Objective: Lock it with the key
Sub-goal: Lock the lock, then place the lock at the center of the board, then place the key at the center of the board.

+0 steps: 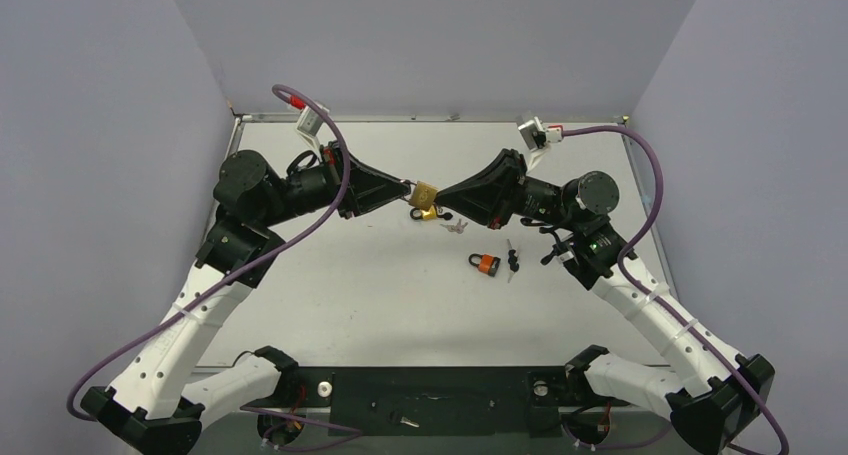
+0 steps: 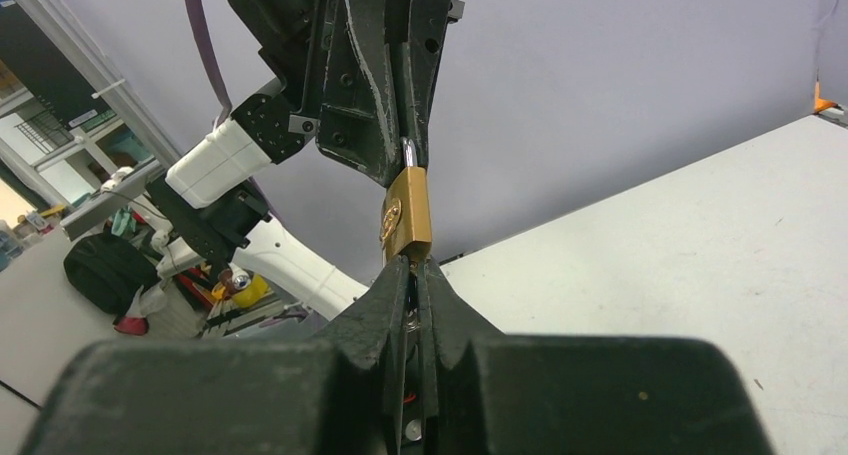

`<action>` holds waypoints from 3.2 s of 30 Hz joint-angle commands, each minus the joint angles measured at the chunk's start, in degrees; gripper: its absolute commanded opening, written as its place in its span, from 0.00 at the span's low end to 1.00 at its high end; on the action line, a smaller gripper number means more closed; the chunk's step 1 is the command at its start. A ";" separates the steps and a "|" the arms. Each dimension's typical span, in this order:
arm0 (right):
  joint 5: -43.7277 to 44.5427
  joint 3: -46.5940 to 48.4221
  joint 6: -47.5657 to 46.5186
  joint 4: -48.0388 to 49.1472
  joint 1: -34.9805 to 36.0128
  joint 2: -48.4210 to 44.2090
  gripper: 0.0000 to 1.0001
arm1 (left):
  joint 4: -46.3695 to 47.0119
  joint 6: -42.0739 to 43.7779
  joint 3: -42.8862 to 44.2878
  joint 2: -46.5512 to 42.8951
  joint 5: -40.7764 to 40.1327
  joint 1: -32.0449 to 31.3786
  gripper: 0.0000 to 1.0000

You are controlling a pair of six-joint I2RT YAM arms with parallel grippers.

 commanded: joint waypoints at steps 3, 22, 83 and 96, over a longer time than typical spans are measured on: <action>-1.02 -0.36 -0.75 2.17 0.04 -1.94 0.00 | 5.33 0.04 -0.49 -1.23 -2.65 1.07 0.00; 19.96 -11.05 -12.06 -20.64 -2.24 -5.64 0.00 | -5.32 -0.32 -19.67 -4.53 -15.28 6.61 0.00; 64.52 -2.68 -10.86 -23.90 27.38 36.54 0.00 | -13.23 -2.76 -35.91 -2.34 -48.80 -1.71 0.45; 63.42 -3.14 -11.15 -24.62 27.59 36.57 0.13 | -13.91 -1.50 -34.23 -2.94 -46.16 -0.94 0.45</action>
